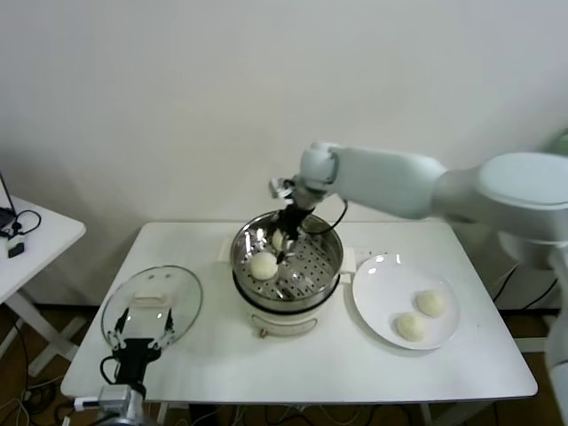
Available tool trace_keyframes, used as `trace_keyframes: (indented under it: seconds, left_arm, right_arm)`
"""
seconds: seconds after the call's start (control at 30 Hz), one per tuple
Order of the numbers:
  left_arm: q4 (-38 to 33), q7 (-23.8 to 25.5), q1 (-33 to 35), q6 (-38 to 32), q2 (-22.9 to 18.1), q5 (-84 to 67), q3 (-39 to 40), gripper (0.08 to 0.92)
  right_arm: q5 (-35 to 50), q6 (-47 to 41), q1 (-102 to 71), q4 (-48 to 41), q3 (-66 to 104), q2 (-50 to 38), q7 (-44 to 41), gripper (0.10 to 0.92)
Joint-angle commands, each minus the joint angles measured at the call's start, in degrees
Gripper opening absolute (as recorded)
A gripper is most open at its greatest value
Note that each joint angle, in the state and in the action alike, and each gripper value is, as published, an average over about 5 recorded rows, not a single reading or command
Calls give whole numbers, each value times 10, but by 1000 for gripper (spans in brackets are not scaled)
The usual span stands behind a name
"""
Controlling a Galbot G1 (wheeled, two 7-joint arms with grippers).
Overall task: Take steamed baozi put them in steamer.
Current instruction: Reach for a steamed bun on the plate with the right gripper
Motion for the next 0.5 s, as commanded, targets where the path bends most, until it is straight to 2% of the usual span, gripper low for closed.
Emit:
trace_keyframes:
  seconds: [0.03,0.3,0.5]
  left_arm:
    - [1,0,-5,4,9,-4,2,823]
    - [3,1,3,2,11,-2,4,823]
    - [2,1,13,-1,6,7,5,823]
  right_arm:
    - [-19,26,163,173,-86,-214,-36,823]
    - [-175,26,87,246,-65,-400,-39,823]
    - [-269,27,-72,240,51,-468,-32,823]
